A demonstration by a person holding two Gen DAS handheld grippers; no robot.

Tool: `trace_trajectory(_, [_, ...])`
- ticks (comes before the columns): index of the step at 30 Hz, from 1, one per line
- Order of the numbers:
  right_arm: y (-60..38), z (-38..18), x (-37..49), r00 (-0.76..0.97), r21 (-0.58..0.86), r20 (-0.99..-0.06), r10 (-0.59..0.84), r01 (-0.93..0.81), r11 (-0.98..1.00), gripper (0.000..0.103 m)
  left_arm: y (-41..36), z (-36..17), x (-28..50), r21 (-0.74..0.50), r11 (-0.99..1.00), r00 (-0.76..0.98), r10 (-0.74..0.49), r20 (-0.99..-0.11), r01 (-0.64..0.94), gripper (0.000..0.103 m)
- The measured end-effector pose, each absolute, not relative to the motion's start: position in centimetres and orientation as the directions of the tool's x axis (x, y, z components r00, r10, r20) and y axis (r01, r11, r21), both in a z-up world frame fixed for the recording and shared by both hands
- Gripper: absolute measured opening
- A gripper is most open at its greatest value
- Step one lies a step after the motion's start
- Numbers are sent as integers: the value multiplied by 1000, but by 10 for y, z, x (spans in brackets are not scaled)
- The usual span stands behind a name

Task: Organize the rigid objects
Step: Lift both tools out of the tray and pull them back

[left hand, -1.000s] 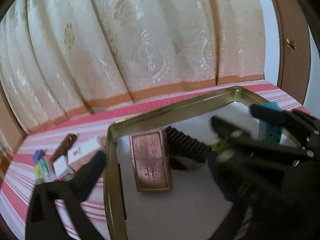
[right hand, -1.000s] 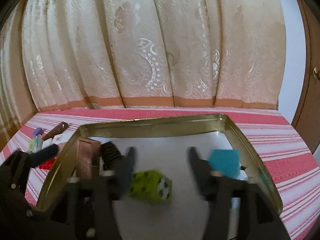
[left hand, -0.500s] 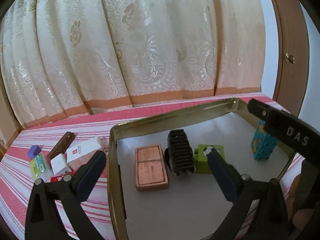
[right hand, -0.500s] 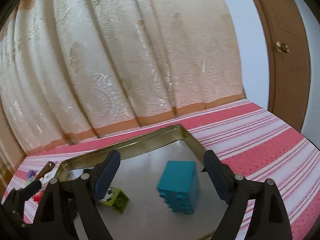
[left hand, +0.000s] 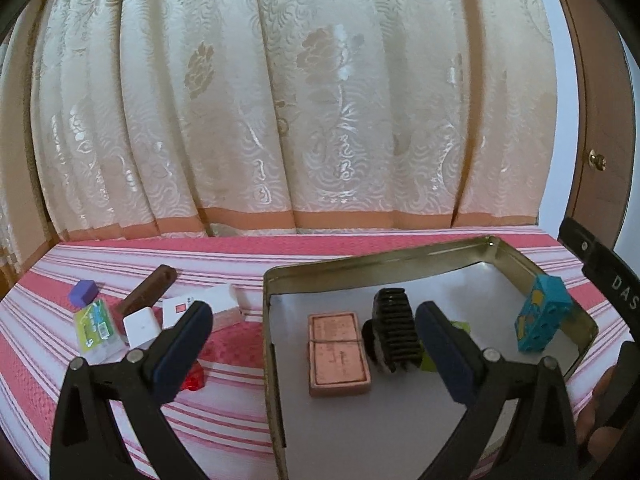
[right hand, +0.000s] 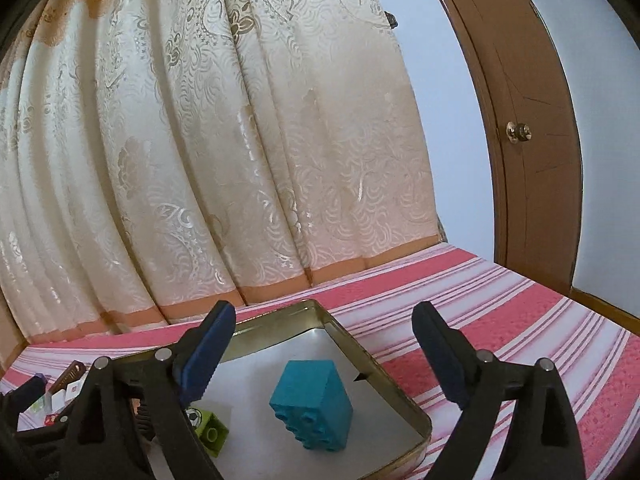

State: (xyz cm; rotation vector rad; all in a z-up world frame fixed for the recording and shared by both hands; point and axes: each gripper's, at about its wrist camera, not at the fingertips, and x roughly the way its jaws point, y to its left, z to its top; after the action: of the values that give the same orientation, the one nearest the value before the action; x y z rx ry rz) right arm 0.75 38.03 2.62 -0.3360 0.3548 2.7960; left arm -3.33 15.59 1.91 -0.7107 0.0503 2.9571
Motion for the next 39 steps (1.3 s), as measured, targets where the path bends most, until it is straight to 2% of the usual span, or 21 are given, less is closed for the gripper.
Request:
trace_trajectory(15, [376, 25, 19, -923, 194, -233, 306, -353, -915, 92, 155, 16, -27, 73, -993, -911, 58, -409, -96, 102])
trace_trajectory(39, [337, 23, 51, -914, 207, -234, 331, -380, -902, 92, 121, 17, -15, 10, -994, -905, 93, -414, -107, 102])
